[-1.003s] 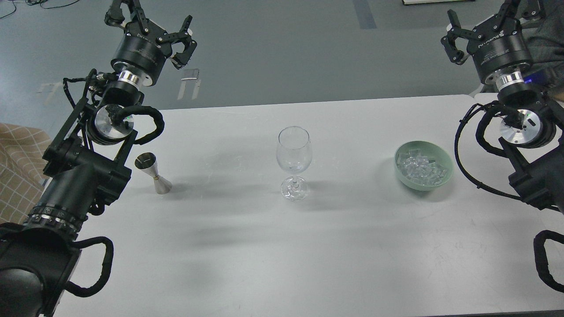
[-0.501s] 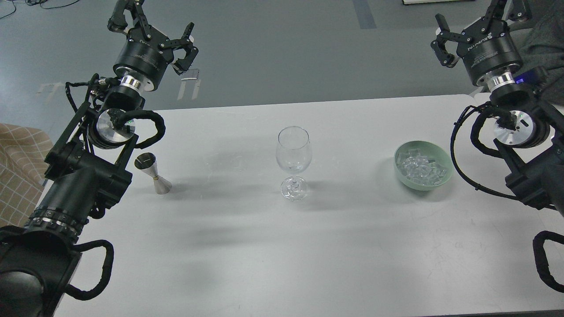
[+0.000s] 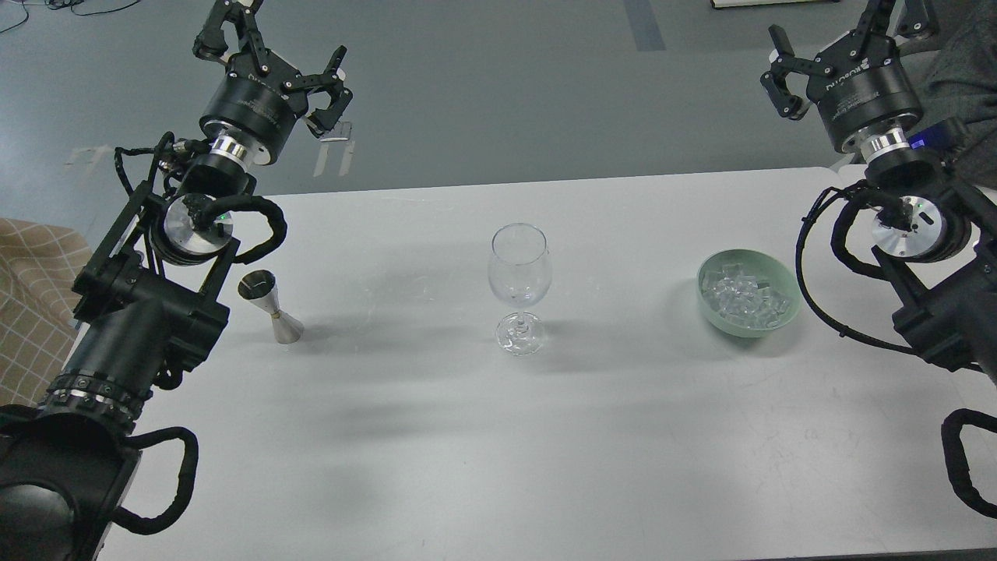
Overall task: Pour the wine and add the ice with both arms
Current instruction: 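Move the left gripper down toward the metal jigger, then close the left gripper around the metal jigger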
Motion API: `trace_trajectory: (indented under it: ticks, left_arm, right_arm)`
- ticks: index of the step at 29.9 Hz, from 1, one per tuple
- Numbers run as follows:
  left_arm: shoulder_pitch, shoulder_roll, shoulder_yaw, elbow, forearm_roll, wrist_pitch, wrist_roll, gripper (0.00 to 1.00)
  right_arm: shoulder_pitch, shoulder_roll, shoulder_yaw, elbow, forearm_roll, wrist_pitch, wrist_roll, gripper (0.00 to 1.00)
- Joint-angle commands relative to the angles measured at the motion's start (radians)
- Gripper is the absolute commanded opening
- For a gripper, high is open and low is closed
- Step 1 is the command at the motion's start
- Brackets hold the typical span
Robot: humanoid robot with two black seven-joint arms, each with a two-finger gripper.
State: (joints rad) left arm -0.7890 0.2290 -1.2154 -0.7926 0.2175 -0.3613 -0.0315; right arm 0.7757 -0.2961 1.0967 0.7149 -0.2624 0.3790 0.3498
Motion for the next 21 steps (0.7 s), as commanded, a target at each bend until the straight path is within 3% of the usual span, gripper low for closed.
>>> trace_trajectory:
  ticks: [1,4,11,15,21]
  left_arm:
    - [0.06,0.038,-0.035,-0.092,-0.088,0.021,0.099,0.96]
    - [0.127,0.07,-0.044,-0.167,-0.18,0.067,0.146,0.96]
    - [0.387,0.177,-0.137,-0.411,-0.227,0.09,0.171,0.96]
    - [0.578,0.167,-0.294,-0.533,-0.228,0.088,0.229,0.96]
    - [0.766,0.156,-0.365,-0.646,-0.293,0.084,0.252,0.96]
  right_arm:
    - [-0.001,0.0,0.0,0.001,0.0,0.0,0.0,1.0]
    - [-0.001,0.0,0.0,0.0,0.0,0.0,0.0,1.0]
    - [-0.006,-0.002,0.0,0.0,0.0,0.0,0.0,1.0]
    - [-0.009,-0.003,-0.001,0.0,0.0,0.0,0.0,1.0]
    - [-0.01,-0.003,-0.001,0.0,0.0,0.001,0.0,1.0]
